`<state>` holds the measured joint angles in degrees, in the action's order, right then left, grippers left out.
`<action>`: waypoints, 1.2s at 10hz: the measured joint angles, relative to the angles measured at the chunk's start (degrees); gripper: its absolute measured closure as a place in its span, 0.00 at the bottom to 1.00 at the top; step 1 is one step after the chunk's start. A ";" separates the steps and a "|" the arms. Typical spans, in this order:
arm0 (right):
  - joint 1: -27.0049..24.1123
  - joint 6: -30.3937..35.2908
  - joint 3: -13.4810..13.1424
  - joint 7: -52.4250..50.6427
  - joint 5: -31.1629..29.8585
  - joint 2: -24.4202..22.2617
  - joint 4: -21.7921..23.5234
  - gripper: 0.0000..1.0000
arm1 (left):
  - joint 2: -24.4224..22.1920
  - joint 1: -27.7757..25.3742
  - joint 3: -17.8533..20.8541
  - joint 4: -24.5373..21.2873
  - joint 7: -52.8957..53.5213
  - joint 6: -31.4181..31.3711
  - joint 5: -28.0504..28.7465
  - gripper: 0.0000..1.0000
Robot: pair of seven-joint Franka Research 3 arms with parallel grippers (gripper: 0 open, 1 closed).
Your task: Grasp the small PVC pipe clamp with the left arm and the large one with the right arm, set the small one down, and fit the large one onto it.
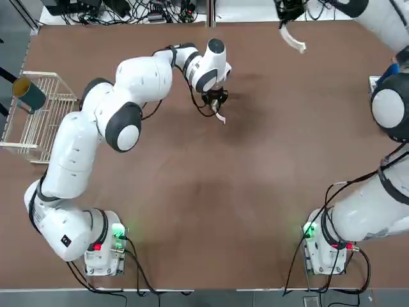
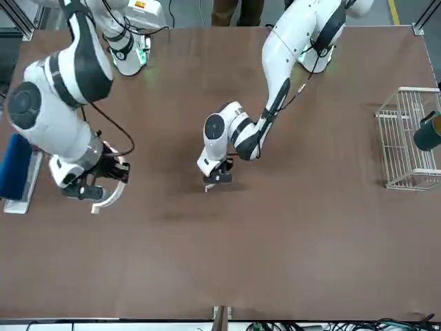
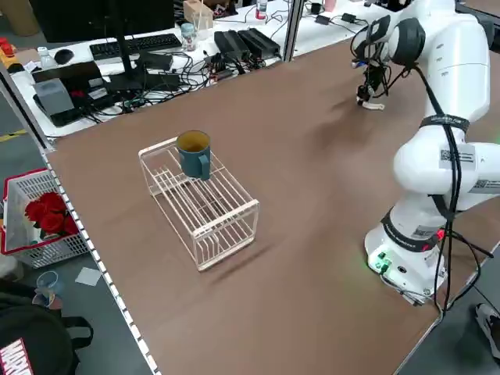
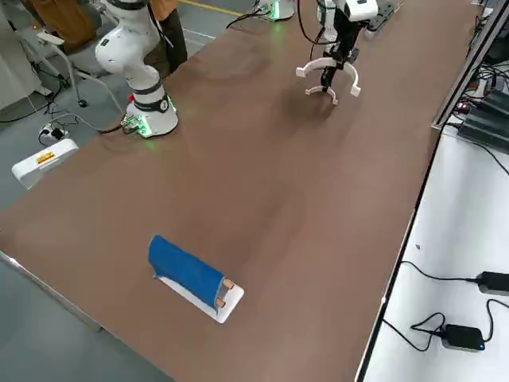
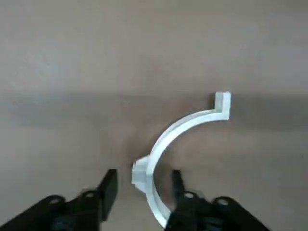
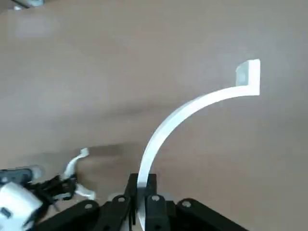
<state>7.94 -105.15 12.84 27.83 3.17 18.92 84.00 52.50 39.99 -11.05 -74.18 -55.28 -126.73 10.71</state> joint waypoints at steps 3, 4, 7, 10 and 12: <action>1.92 -0.51 4.60 7.68 -0.03 4.34 -4.21 0.91 | -5.67 -4.85 -0.46 1.39 0.38 6.10 -0.25 0.01; 2.51 -1.31 4.92 7.87 -0.03 5.84 -5.37 0.91 | -8.91 -8.65 -1.49 0.96 2.91 9.88 -0.29 0.00; 6.29 -5.19 5.59 10.74 -0.05 9.61 -6.26 0.91 | -20.07 -19.39 -2.75 -6.89 10.65 12.36 -0.47 0.00; 15.45 -14.05 5.79 19.66 -5.30 16.70 -6.23 0.91 | -32.27 -28.22 -3.01 -11.59 17.98 20.71 -0.57 0.00; 19.66 -18.97 5.70 23.15 -9.39 22.30 -6.28 0.91 | -38.77 -33.90 -3.01 -12.07 23.83 27.11 -1.45 0.00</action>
<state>27.60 -124.12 18.53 50.99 -6.22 41.22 77.72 13.73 6.09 -14.06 -86.24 -31.45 -99.61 9.25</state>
